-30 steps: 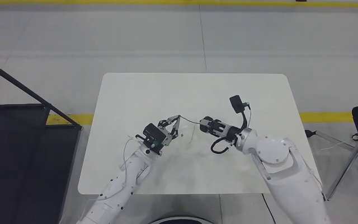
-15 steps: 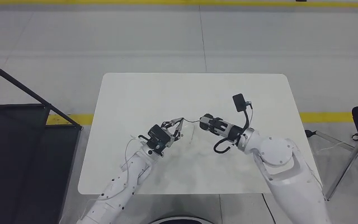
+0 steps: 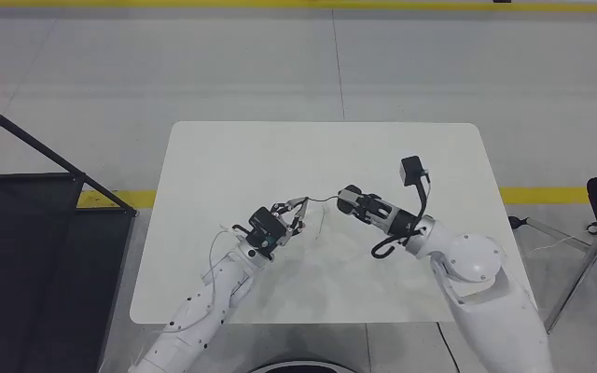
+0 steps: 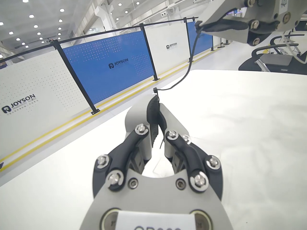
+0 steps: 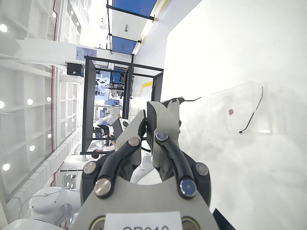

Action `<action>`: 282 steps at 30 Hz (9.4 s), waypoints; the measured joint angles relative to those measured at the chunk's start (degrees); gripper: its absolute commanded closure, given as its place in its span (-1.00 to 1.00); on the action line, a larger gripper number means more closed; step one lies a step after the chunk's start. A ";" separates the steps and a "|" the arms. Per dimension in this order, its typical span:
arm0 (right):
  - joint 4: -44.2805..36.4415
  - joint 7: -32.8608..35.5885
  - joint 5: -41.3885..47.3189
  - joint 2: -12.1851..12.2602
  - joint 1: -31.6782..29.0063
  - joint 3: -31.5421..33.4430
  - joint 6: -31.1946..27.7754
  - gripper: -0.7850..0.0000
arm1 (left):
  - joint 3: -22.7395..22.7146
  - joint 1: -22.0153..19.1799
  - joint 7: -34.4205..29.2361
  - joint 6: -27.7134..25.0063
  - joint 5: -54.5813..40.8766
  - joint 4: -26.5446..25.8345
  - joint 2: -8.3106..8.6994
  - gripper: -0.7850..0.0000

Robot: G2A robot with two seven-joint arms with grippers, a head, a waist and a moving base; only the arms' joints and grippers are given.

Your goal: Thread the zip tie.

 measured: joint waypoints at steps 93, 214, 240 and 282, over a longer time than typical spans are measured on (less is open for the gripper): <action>-1.04 -0.26 -10.65 -0.22 0.55 -3.55 0.60 -0.42 | -1.27 -0.06 4.32 -7.71 -7.38 -0.15 1.21 1.00; -2.58 -1.35 -9.86 -1.55 -2.37 -2.59 -2.26 -1.00 | -0.92 1.44 5.28 -5.08 -7.42 -2.35 0.76 1.00; 0.40 -6.33 -15.69 -0.64 -10.48 1.05 -30.35 -1.00 | 0.13 1.61 -8.07 -19.71 -32.61 -5.74 -0.20 1.00; 3.88 -8.81 -21.41 -1.03 -8.57 -2.96 -36.41 0.62 | -1.27 3.07 -26.01 -30.75 -54.28 -8.88 0.21 1.00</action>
